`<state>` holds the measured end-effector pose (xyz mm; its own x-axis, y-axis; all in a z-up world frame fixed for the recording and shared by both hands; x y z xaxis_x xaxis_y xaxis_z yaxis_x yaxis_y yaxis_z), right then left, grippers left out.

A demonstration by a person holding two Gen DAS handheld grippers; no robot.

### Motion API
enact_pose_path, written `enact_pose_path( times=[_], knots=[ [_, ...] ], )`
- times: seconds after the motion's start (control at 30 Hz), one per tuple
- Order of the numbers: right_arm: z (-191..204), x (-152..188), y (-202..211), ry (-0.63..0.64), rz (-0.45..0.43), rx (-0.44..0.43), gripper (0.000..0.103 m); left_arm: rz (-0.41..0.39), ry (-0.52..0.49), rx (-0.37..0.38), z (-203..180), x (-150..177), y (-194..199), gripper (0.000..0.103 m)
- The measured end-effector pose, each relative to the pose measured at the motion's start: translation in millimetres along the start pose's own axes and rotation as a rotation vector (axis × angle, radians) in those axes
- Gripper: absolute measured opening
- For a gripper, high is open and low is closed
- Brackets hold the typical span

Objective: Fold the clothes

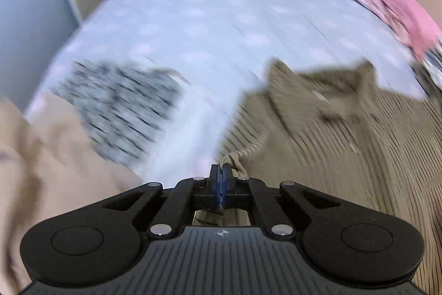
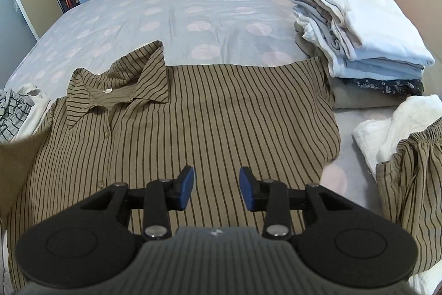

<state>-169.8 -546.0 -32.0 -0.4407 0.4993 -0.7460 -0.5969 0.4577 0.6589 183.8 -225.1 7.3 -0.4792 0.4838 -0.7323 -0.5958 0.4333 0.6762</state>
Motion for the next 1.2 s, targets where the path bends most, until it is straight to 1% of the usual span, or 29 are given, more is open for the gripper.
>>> enact_pose_path(
  times=[0.03, 0.1, 0.33, 0.37, 0.47, 0.67, 0.7, 0.77, 0.83, 0.9, 0.97, 1.07, 1.13, 1.2],
  knots=[
    [0, -1, -1, 0.0, -0.003, 0.005, 0.04, -0.011, 0.005, -0.03, 10, -10, 0, 0.0],
    [1, -3, -4, -0.002, -0.01, 0.019, 0.04, 0.005, -0.01, -0.103, 29, -20, -16, 0.0],
    [-3, -8, -24, -0.005, 0.015, 0.066, 0.04, 0.06, -0.064, -0.356, 95, -52, -70, 0.0],
    [-5, -9, -28, -0.005, 0.019, 0.074, 0.04, 0.076, -0.06, -0.376, 103, -51, -80, 0.0],
    [-8, -9, -41, -0.005, 0.05, 0.09, 0.04, 0.104, -0.051, -0.378, 114, -40, -100, 0.0],
    [-2, -11, -60, 0.01, 0.096, 0.083, 0.04, 0.161, -0.035, -0.384, 135, -19, -139, 0.0],
    [0, -11, -63, 0.017, 0.1, 0.08, 0.04, 0.169, -0.032, -0.384, 138, -16, -145, 0.003],
    [4, -11, -67, 0.032, 0.109, 0.075, 0.04, 0.153, -0.025, -0.374, 137, -12, -142, 0.006],
    [6, -11, -68, 0.045, 0.108, 0.07, 0.04, 0.106, -0.032, -0.37, 136, -11, -132, 0.019],
    [6, -10, -68, 0.048, 0.11, 0.06, 0.04, 0.047, -0.038, -0.372, 133, -11, -119, 0.027],
    [6, -9, -66, 0.042, 0.118, 0.044, 0.04, -0.018, -0.03, -0.366, 130, -10, -100, 0.028],
    [9, -4, -60, 0.034, 0.138, -0.001, 0.04, -0.087, -0.002, -0.337, 123, -8, -63, 0.028],
    [14, 1, -53, 0.041, 0.135, -0.028, 0.042, -0.123, 0.008, -0.304, 114, -3, -37, 0.028],
    [21, 7, -45, 0.062, 0.116, -0.052, 0.047, -0.149, 0.011, -0.261, 103, 5, -10, 0.028]
  ],
)
Point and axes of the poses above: each gripper's, at about its wrist camera, not at the fingertips, and y roughly against the way its jaws point, z to its left, x to its underside, the point moved 2 cm from there along -y, roughly the way its jaws point, and after that the axes turned 12 degrees about -z, right-handed, at the moved point
